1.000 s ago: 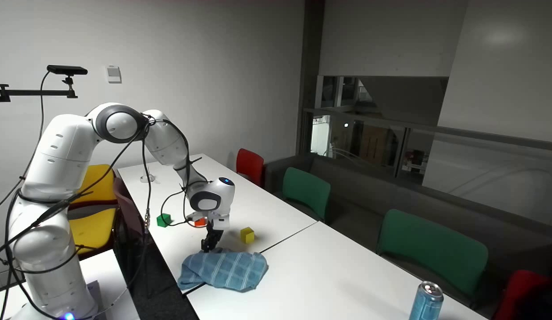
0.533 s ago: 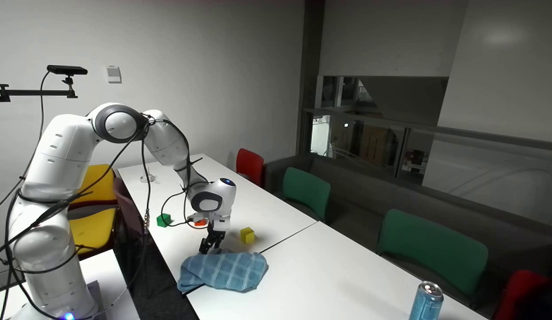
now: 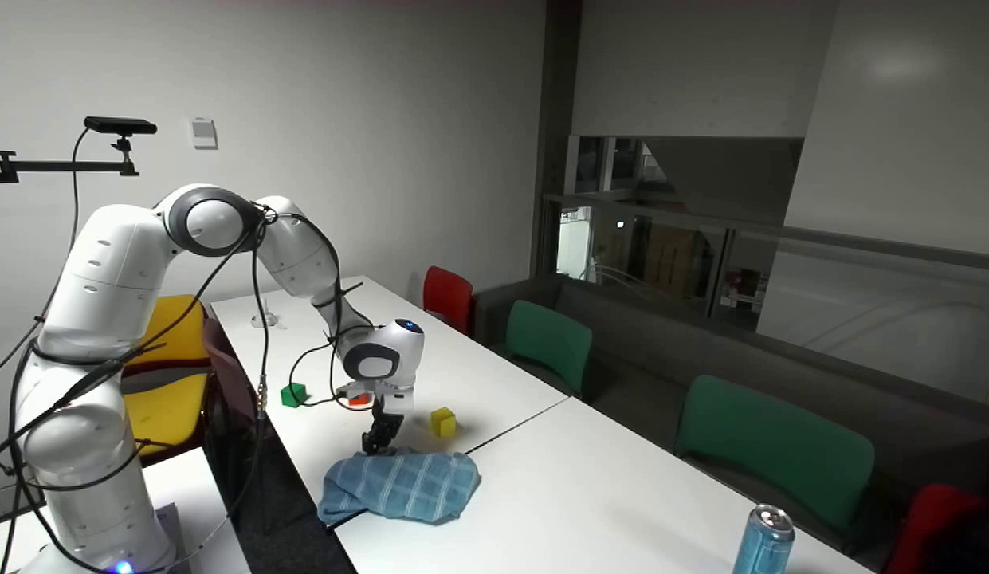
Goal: Move the cloth
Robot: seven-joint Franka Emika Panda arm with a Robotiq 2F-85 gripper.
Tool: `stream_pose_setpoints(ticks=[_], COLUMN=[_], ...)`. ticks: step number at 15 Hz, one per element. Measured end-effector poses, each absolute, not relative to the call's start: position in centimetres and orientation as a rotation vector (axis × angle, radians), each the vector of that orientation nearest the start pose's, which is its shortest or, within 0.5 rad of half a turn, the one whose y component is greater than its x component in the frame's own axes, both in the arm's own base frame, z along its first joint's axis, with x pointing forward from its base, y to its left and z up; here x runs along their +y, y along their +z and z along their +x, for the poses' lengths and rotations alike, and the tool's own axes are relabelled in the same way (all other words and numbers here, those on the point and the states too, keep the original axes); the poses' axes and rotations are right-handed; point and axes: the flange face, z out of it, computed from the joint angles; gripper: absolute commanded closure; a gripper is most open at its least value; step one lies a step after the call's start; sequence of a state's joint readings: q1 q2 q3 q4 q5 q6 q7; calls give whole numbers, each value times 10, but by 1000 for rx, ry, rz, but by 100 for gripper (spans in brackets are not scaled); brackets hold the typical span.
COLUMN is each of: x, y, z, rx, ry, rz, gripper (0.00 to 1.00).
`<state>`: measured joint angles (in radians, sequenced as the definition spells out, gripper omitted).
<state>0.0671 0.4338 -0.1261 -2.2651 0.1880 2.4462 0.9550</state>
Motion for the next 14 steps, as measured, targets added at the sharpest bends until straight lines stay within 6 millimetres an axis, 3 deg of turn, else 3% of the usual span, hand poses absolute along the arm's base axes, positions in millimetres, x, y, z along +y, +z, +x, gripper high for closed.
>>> stream_pose_setpoints(ticks=[1,2,9,14], x=[-34,-33,-33,-34], y=[150,150,156,188], z=[505,505,508,498], rx=[1753,1752,1739,1698], ry=[384,384,368,285], rz=[-2655,-2656,-2664,-2676], gripper=[97,100,99,99])
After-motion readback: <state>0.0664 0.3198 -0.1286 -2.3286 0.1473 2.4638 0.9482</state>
